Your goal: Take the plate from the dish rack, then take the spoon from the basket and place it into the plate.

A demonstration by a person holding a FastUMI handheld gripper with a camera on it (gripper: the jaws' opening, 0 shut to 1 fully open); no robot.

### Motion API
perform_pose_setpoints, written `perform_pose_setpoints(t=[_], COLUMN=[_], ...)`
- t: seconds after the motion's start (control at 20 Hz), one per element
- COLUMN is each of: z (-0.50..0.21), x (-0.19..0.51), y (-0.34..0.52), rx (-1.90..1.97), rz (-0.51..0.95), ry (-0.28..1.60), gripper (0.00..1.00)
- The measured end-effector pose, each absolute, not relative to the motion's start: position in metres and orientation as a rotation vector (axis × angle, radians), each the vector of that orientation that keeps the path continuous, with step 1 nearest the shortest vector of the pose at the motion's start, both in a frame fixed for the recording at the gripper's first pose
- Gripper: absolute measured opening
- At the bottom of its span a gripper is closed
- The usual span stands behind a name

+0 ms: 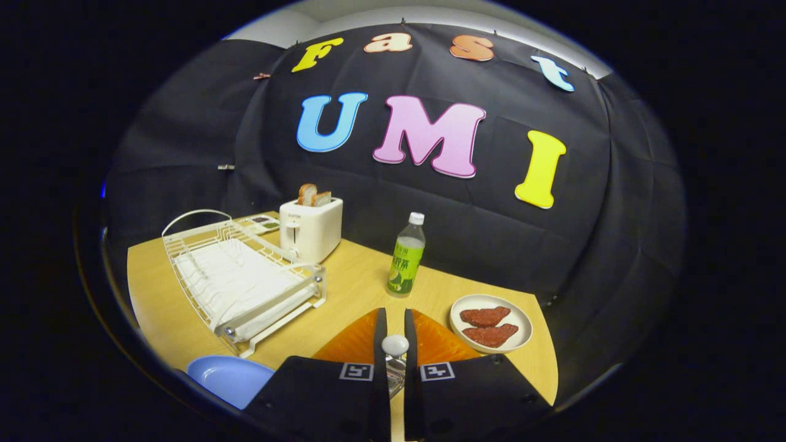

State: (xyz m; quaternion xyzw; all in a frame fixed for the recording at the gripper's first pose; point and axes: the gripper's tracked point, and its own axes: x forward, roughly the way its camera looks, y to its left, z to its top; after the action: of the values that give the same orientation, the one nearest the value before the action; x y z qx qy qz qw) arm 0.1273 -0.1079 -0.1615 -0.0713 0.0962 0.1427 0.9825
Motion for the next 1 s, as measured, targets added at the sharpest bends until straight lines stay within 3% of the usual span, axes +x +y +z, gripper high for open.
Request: perform_pose_setpoints(t=[0.3,0.55,1.0], z=[-0.107,-0.075,-0.106], x=[0.112,0.071,0.006], y=[-0.110,-0.091,-0.022], rx=[-0.078,0.022,0.038], rz=[0.330,0.456,0.676], ry=[0.147,0.143,0.213], gripper=[0.13,0.12,0.13])
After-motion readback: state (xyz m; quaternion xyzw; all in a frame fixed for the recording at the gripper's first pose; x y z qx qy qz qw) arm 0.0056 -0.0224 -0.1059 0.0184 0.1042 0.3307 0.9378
